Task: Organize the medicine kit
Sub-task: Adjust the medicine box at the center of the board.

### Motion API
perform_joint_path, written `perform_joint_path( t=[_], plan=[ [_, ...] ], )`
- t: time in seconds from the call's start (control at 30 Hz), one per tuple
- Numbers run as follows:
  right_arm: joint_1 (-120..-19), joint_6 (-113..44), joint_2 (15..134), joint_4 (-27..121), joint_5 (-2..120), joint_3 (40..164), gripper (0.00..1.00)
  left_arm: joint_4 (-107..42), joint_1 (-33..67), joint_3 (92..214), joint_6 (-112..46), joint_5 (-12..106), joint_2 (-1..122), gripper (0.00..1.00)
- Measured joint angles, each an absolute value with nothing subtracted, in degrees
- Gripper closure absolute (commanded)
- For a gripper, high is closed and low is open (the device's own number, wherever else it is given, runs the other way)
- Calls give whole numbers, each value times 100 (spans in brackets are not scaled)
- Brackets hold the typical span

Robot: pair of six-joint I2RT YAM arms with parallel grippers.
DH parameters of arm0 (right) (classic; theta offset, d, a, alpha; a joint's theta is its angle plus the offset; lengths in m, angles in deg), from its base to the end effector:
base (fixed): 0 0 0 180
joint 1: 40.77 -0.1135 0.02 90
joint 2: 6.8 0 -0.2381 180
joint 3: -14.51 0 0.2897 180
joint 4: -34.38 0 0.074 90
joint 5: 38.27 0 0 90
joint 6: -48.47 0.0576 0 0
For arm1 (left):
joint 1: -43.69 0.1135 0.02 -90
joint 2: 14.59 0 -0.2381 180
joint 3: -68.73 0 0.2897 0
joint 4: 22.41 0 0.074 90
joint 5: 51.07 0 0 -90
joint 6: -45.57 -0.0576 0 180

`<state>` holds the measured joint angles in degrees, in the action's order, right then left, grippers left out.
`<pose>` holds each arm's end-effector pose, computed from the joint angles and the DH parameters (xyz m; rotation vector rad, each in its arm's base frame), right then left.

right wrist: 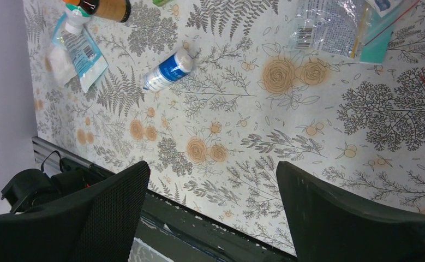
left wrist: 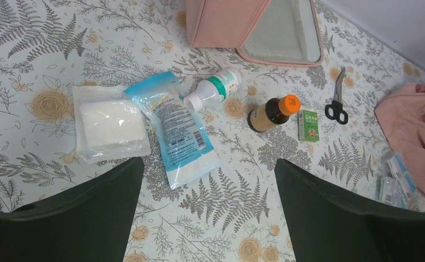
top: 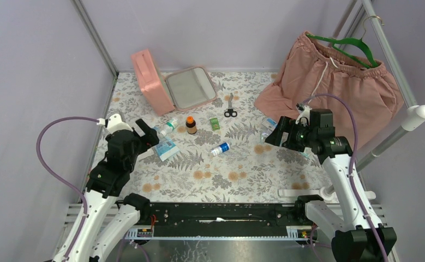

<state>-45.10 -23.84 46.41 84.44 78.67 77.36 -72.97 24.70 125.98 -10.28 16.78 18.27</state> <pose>0.2557 0.0455 0.2714 0.0147 2.2900 0.7359 0.1944 -0.0439 0.3062 -0.5011 1.9335 -0.2052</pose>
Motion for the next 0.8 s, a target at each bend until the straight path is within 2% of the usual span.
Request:
perform_joint_path(
  t=[0.4,0.53,0.8],
  plan=[
    [-4526,-2537,4936,8457,7771,7716,1,-7338,2470,12690,-1157,1684,2069,1],
    [-4526,-2637,4772,8452,7771,7677,1,-7491,2468,13687,-1461,1582,2872,1],
    [-4526,-2703,4390,8396,7834,7478,0,-7515,2470,16231,-2110,1129,5269,1]
  ],
)
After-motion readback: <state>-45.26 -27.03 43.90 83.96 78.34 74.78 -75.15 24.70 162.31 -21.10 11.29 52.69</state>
